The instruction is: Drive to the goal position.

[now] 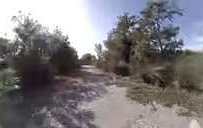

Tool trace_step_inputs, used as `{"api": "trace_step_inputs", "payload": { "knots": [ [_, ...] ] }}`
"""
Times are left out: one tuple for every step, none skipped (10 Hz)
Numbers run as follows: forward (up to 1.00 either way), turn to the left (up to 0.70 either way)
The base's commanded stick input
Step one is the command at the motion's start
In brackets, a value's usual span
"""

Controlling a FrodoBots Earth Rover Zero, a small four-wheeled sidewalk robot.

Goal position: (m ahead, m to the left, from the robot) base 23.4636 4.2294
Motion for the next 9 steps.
{"api": "trace_step_inputs", "payload": {
  "knots": [
    [0.85, 0.0],
    [0.85, 0.0],
    [0.85, 0.0],
    [0.85, 0.0],
    [0.85, 0.0],
    [0.85, 0.0],
    [0.85, 0.01],
    [0.85, 0.14],
    [0.85, 0.27]
  ]
}}
